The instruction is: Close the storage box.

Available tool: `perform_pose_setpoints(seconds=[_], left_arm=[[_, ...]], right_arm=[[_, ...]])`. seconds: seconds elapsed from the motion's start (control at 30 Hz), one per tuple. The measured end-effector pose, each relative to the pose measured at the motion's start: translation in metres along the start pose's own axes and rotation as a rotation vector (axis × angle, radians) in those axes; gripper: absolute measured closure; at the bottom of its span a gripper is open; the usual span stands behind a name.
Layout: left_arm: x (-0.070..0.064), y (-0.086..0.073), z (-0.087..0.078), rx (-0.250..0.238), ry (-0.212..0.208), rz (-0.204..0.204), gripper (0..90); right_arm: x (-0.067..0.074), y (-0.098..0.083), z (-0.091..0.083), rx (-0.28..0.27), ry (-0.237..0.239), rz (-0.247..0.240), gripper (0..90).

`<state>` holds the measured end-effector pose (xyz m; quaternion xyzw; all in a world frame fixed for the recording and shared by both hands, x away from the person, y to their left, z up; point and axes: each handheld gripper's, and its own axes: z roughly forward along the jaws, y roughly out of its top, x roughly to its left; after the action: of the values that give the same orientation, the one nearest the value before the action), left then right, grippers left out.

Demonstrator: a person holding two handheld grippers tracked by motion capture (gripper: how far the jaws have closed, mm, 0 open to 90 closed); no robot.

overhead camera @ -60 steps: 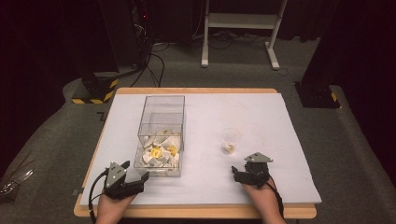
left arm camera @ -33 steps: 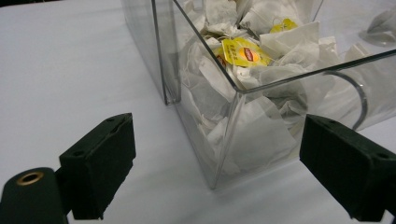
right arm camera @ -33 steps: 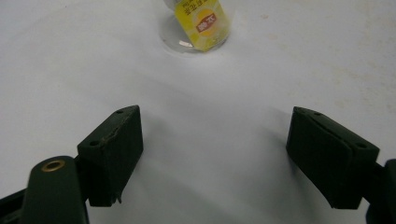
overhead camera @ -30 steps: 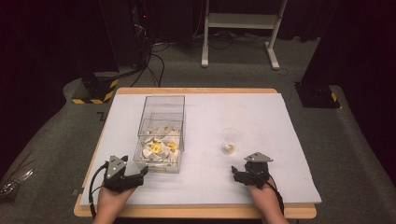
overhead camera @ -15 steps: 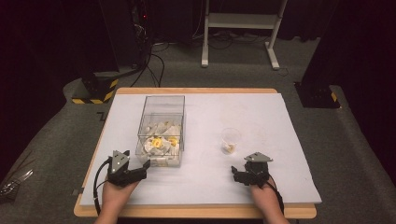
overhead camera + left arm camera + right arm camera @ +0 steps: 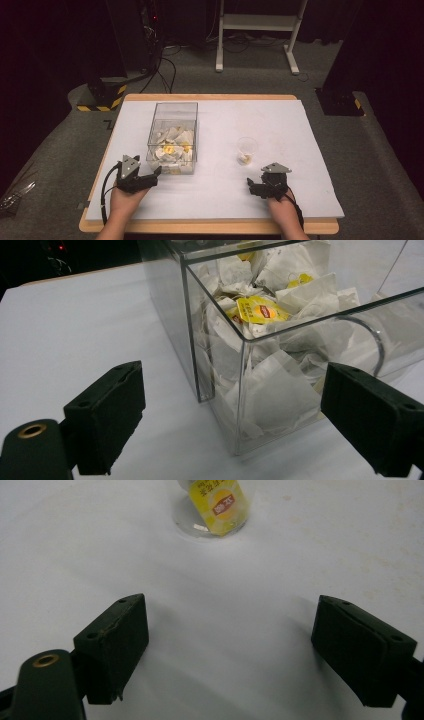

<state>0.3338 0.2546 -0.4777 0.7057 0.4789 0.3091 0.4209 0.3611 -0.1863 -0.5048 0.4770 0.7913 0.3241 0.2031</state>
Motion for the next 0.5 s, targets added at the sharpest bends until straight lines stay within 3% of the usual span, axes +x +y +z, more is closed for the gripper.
perform_pose_setpoints(seconds=[0.5], left_arm=[[0.009,0.005,0.022,0.012,0.020,-0.057,11.3]], right_arm=[[0.000,0.000,0.000,0.001,-0.001,0.000,15.1]])
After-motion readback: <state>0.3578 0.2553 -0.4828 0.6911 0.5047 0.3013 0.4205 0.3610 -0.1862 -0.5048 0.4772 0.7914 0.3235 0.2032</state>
